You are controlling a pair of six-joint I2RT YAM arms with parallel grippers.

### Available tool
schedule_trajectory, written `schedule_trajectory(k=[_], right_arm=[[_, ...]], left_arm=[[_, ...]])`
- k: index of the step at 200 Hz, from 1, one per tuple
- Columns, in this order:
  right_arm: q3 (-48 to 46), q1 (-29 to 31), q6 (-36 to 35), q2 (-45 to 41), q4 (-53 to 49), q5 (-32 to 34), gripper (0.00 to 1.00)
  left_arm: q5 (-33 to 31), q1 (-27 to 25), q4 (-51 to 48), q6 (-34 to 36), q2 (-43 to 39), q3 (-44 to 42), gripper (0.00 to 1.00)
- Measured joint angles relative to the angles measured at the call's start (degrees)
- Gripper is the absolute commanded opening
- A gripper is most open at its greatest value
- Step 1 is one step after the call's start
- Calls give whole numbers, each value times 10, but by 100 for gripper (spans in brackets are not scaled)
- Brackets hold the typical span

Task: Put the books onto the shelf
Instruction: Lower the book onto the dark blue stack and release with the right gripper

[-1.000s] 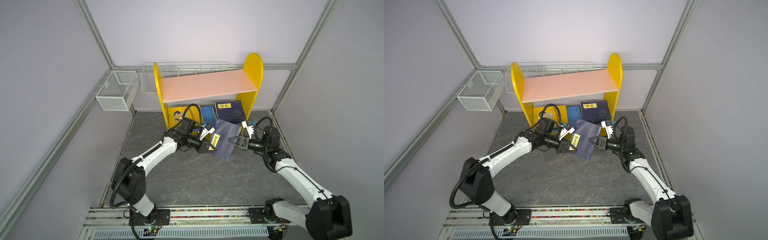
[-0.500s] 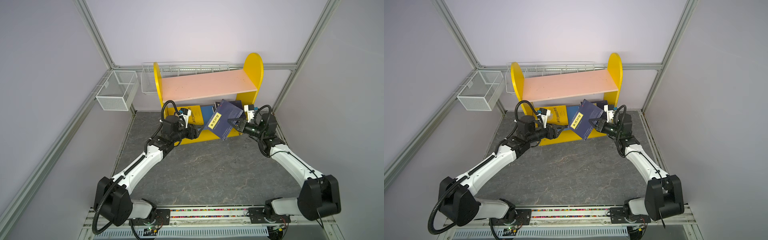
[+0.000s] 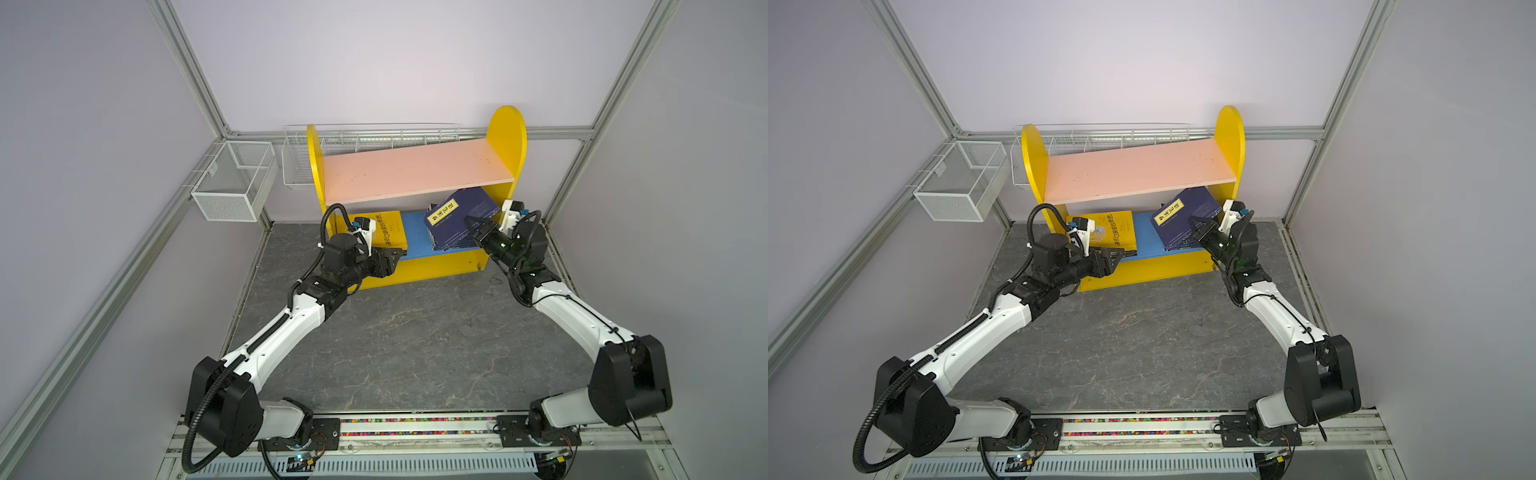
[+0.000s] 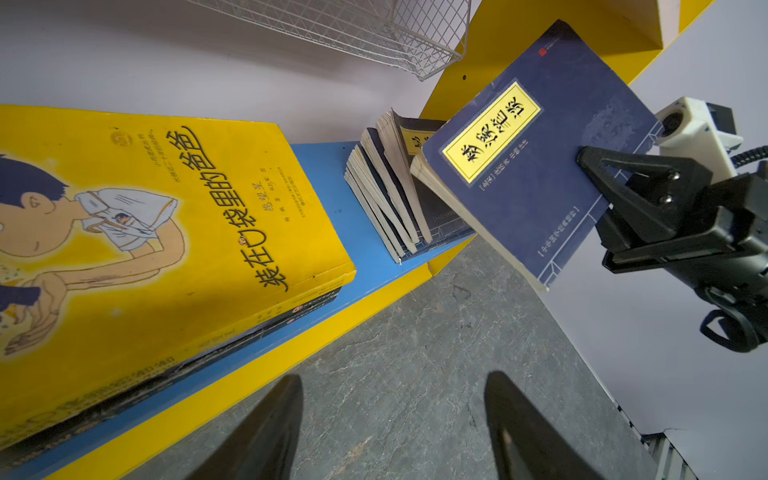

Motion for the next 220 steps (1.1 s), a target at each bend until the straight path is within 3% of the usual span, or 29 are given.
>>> schedule_trajectory(k=[90, 158, 220], right_arm=[[42, 18, 71, 74, 30, 99, 15], [69, 25, 111, 141, 70, 129, 17], [73, 33, 128, 148, 75, 163, 22]], left_arm=[[2, 0, 0, -2, 0, -17, 70], [2, 0, -1, -2, 0, -30, 70], [9, 0, -1, -6, 0, -37, 70]])
